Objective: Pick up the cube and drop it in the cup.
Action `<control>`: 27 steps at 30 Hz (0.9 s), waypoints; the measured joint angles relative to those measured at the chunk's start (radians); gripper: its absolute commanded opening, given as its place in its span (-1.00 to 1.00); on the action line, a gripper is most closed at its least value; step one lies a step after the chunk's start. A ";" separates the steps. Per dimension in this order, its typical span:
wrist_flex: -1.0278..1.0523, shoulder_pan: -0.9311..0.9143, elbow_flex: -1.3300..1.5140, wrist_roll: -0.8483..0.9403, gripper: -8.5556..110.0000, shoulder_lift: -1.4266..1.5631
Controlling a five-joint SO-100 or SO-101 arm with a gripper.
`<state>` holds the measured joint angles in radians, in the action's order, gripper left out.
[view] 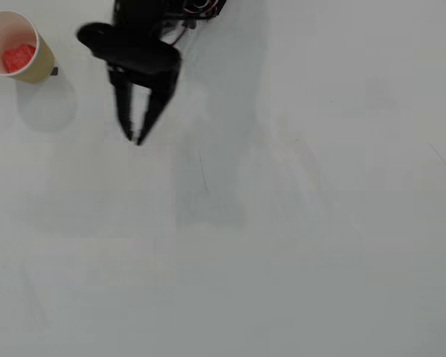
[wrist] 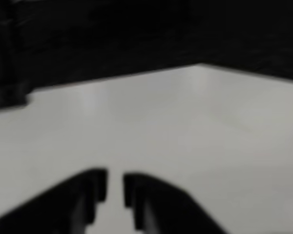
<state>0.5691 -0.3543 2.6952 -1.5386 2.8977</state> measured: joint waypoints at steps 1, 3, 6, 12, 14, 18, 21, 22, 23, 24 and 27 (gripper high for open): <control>0.017 0.035 0.018 0.000 -0.86 0.014; 0.049 0.089 0.057 0.000 -0.86 0.046; 0.091 0.144 0.114 0.000 -0.86 0.083; 0.167 0.215 0.212 0.000 -0.86 0.146; 0.181 0.219 0.244 0.000 -0.86 0.160; 0.221 0.250 0.293 0.000 -0.86 0.184; 0.262 0.258 0.333 0.000 -0.86 0.198; 0.281 0.258 0.342 0.000 -0.86 0.199; 0.299 0.258 0.347 0.000 -0.86 0.202; 0.314 0.258 0.348 0.000 -0.86 0.204; 0.337 0.262 0.354 0.000 -0.86 0.206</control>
<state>0.9066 -0.0920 3.0496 -1.5386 3.1032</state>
